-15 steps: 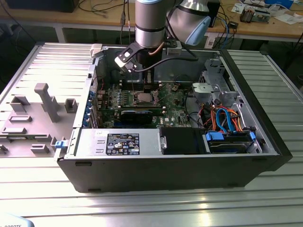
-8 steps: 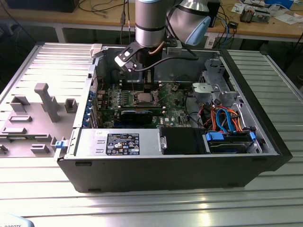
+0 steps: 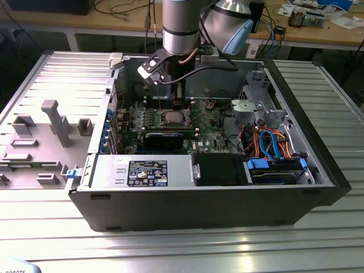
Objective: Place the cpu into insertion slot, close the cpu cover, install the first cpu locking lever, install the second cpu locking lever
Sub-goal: 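Close the cpu cover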
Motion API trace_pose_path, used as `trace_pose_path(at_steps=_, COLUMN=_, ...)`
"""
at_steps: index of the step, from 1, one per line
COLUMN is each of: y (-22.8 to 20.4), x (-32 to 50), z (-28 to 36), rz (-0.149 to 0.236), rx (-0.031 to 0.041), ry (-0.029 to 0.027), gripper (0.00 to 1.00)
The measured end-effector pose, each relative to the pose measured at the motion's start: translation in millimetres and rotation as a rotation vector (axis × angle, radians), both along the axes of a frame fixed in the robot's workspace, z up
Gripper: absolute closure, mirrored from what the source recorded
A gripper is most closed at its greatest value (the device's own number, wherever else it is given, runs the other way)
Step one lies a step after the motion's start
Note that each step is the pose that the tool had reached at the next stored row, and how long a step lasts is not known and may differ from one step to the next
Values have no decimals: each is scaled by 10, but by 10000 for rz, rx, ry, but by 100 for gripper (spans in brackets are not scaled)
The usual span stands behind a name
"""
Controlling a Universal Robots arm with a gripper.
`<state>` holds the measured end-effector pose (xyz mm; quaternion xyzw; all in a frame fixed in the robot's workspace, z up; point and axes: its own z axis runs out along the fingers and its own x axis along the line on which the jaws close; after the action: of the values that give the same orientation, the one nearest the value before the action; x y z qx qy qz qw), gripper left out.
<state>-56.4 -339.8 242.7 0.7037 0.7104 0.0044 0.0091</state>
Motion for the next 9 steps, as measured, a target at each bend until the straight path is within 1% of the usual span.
trace_pose_path(at_steps=9, y=0, x=0, z=40, rz=0, rx=-8, ry=0, gripper=89)
